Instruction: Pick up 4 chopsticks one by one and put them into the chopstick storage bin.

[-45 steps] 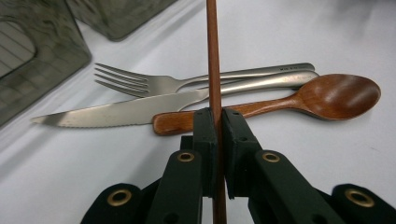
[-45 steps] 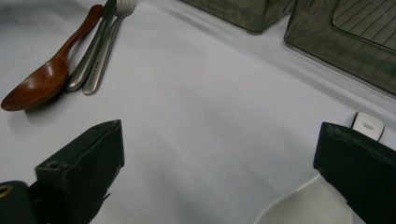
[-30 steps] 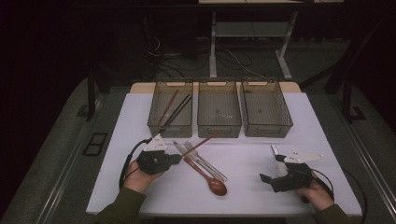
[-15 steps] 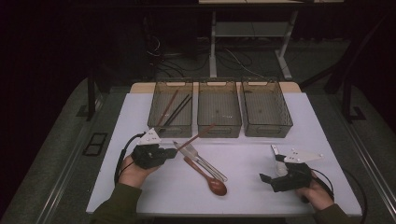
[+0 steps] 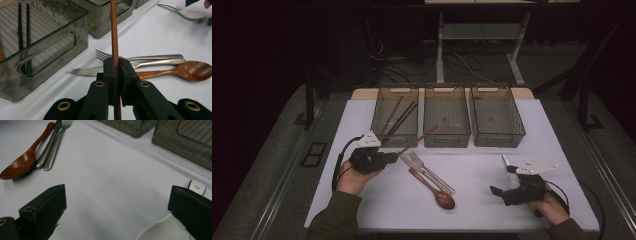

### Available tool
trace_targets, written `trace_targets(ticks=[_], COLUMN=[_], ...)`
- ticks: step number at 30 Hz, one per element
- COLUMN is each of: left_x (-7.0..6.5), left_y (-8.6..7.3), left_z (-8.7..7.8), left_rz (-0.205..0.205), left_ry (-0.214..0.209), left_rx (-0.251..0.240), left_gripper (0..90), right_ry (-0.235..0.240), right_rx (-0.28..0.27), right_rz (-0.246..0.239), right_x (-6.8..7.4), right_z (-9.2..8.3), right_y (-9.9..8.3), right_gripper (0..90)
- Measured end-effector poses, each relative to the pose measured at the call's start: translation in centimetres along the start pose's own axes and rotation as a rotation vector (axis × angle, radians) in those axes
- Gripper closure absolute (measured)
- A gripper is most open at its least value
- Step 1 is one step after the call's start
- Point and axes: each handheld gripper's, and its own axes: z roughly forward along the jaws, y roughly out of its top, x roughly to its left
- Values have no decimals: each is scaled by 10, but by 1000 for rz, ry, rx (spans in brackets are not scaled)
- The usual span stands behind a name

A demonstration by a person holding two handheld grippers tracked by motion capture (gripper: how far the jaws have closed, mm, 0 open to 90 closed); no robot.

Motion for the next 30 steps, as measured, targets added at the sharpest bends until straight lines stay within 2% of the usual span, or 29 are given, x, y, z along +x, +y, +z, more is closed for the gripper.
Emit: trace_targets(ticks=[13,30], left_x=[21,53], left_y=[17,50], left_z=[-4,8], left_rz=[-25,-52], left_ry=[36,93], left_rx=[-13,-24], left_gripper=[841,841], right_ry=[-1,0], right_rx=[-2,-1], right_rz=[4,5], right_x=[0,-1], right_z=[0,0], right_y=[0,0], right_gripper=[16,16])
